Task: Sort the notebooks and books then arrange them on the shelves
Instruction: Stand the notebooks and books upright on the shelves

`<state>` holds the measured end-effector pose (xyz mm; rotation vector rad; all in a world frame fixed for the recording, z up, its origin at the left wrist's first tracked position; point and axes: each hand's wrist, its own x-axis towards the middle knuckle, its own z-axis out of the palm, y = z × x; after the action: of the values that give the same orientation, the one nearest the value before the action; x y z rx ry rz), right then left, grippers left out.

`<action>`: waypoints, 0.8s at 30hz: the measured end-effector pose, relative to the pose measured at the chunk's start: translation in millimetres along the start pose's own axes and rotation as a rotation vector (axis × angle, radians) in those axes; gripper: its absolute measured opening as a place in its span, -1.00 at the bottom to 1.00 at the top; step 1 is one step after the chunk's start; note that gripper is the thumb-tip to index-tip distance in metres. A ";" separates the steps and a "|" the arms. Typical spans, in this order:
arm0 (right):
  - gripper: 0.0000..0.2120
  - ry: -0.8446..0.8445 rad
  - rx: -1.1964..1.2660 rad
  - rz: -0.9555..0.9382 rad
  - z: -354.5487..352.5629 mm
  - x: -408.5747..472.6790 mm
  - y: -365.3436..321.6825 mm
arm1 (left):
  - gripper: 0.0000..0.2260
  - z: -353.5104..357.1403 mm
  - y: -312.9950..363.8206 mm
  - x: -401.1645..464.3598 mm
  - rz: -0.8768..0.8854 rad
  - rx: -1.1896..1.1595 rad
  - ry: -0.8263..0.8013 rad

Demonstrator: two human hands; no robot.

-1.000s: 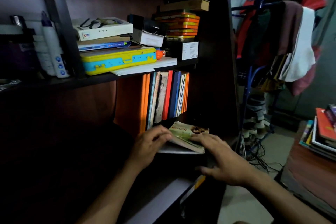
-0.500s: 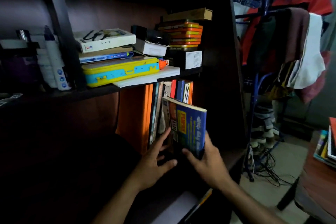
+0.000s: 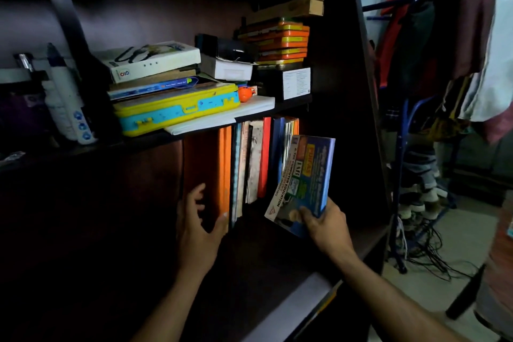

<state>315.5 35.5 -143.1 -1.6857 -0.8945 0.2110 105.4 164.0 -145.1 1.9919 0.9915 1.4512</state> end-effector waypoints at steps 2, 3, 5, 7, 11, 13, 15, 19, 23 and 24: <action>-0.68 -0.003 0.035 -0.006 1.4 -1.5 -1.6 | -0.27 0.3 -2.7 -0.6 -0.048 -0.015 -0.018; -0.64 0.008 0.053 -0.011 1.9 -2.0 -1.3 | -0.25 0.2 -2.8 -0.9 -0.045 -0.016 -0.023; -0.60 0.071 0.085 -0.019 1.4 -3.2 0.0 | -0.23 0.0 -3.2 -1.4 -0.029 -0.028 -0.035; -0.61 0.153 0.122 -0.018 1.2 -4.3 1.2 | -0.24 -0.9 -2.9 -3.4 -0.014 -0.014 -0.043; -0.60 0.232 0.145 -0.041 -0.4 -1.5 5.6 | -0.30 0.6 4.6 -6.5 0.160 0.187 0.018; -0.63 0.200 0.156 -0.049 0.2 0.3 6.9 | -0.35 2.6 10.3 -8.7 0.304 0.316 0.055; -0.65 0.169 0.179 -0.031 0.1 1.9 7.8 | -0.50 8.1 17.5 -14.6 0.494 0.424 0.033; -0.64 0.157 0.225 -0.027 -2.4 5.5 8.6 | -0.58 33.8 24.5 -27.5 0.757 0.596 -0.345; -0.65 0.133 0.215 -0.008 -1.9 6.9 11.0 | -0.42 73.0 38.0 -12.4 0.618 0.706 -0.551; -0.65 0.128 0.214 -0.007 -1.8 6.7 11.9 | -0.41 82.7 43.6 -6.0 0.583 0.717 -0.573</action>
<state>326.4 37.9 -151.1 -1.4801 -0.7550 0.1852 194.4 135.0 -143.3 3.1701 0.7464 0.6618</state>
